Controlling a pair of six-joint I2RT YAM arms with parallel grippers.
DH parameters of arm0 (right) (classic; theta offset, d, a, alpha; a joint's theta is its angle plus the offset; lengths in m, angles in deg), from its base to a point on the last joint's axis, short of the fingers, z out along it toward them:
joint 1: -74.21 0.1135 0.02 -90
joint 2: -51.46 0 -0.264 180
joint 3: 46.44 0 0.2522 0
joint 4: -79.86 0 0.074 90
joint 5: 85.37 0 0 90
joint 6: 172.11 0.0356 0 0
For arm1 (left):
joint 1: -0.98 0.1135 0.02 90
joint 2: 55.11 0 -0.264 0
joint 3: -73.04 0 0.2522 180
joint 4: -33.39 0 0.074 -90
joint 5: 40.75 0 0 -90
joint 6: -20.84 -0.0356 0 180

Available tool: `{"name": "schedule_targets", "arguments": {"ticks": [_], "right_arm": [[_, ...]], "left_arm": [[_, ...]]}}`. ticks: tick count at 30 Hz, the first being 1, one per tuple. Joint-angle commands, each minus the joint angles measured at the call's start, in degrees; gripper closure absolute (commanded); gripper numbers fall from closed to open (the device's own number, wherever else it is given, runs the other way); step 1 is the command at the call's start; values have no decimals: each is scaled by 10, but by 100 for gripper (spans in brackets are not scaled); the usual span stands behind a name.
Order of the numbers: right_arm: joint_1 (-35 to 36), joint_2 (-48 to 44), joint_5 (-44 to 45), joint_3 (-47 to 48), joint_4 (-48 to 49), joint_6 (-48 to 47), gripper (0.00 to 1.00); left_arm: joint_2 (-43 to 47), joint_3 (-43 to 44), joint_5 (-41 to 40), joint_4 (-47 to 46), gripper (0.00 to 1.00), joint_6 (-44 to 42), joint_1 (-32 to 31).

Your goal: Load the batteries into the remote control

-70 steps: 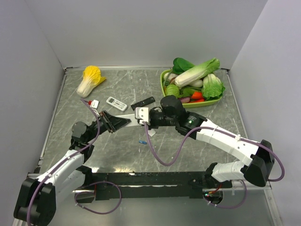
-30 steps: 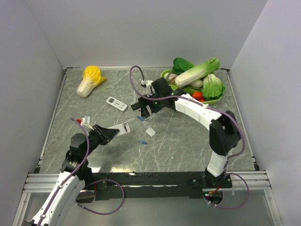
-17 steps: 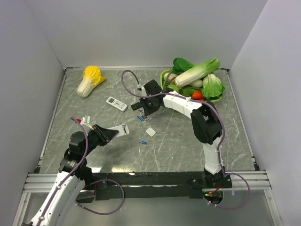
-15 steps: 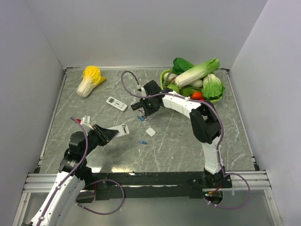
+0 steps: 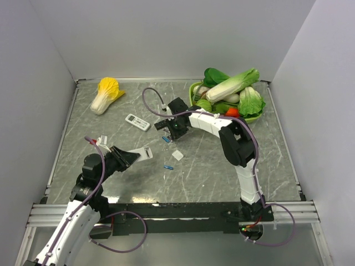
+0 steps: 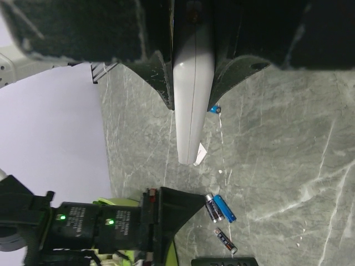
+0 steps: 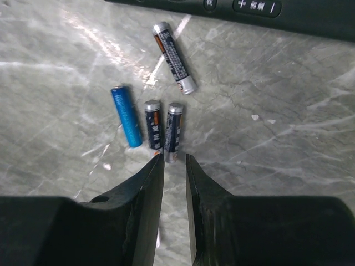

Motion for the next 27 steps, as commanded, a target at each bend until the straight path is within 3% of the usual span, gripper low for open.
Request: {"name": "schedule_targets", "arguments": {"ticks": [1,11,13,16,27], "right_arm": [[0,18,12,25,-3,14,71],[1,27,55,12,-6,5,77],[4,22,67,4,-7,2,90],[4,-5,69,-28,8,-3,100],[4,-211,-2,-120,20,23,100]], "left_arm": [[0,18,13,-38,99,-8,3],[-1,22,15,-43,99,-12,3],[-2,20,17,-47,99,-10,2],[-6,17,21,-60,99,-8,3],[-49,-42,72,-281,99,53,3]]}}
